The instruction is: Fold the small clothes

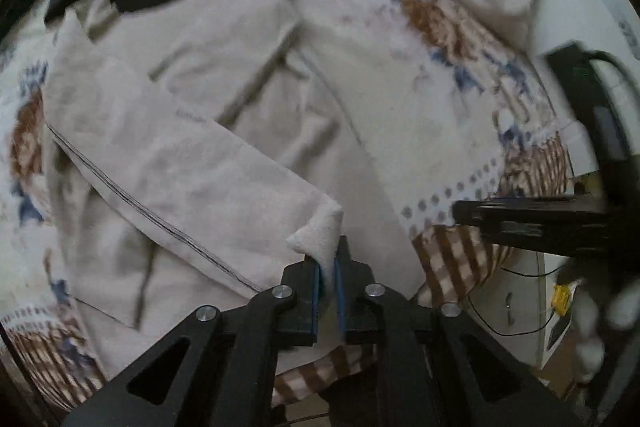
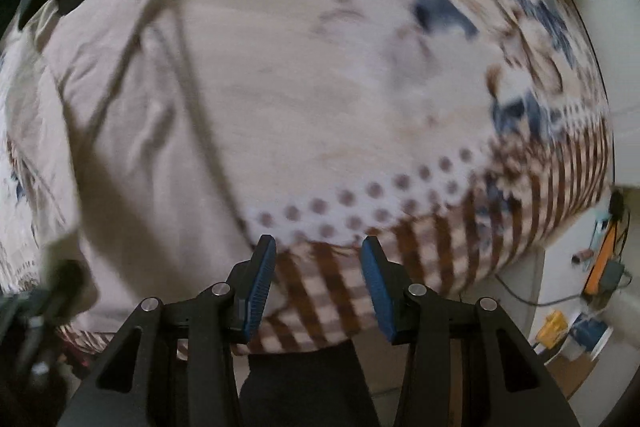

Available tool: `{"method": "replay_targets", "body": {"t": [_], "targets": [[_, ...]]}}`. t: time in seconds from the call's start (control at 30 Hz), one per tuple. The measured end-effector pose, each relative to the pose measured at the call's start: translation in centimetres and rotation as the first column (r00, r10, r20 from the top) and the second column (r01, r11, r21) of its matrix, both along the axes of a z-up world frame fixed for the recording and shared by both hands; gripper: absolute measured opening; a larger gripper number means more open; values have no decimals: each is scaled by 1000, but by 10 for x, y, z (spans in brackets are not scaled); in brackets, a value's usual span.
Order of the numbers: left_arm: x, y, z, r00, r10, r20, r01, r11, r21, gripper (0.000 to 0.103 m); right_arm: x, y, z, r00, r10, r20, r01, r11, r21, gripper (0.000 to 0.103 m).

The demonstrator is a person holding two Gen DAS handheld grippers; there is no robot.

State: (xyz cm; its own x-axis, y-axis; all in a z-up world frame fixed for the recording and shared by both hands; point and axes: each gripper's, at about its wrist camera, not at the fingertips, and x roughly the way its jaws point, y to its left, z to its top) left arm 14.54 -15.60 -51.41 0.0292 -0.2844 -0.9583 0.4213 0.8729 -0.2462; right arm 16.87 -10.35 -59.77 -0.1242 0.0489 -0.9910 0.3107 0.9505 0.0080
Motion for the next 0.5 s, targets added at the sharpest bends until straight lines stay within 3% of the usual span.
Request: {"method": "replay_targets", "body": {"t": [0.03, 0.07, 0.13, 0.17, 0.2, 0.37, 0.5], "targets": [[4, 6, -7, 999, 31, -27, -31, 999, 10, 9, -11, -17, 3, 1000, -18, -2, 18, 1000, 10, 47], [8, 8, -10, 998, 56, -42, -55, 998, 14, 19, -15, -28, 5, 1000, -30, -3, 30, 999, 16, 52], [19, 27, -15, 992, 111, -65, -111, 994, 8, 45, -30, -44, 8, 999, -54, 7, 53, 998, 39, 54], [28, 38, -14, 989, 140, -49, -139, 990, 27, 69, -35, -57, 10, 998, -60, 15, 60, 997, 51, 54], [36, 54, -12, 983, 180, -29, -178, 983, 43, 83, -36, -62, 6, 998, -60, 18, 59, 997, 56, 54], [60, 151, 6, 918, 397, 2, -397, 917, 30, 84, -51, -94, 17, 1000, -23, 21, 21, 995, 98, 54], [43, 228, -2, 859, 511, -34, -508, 858, 71, 82, -79, -127, 25, 1000, 20, 22, -22, 993, 113, 61]]}}
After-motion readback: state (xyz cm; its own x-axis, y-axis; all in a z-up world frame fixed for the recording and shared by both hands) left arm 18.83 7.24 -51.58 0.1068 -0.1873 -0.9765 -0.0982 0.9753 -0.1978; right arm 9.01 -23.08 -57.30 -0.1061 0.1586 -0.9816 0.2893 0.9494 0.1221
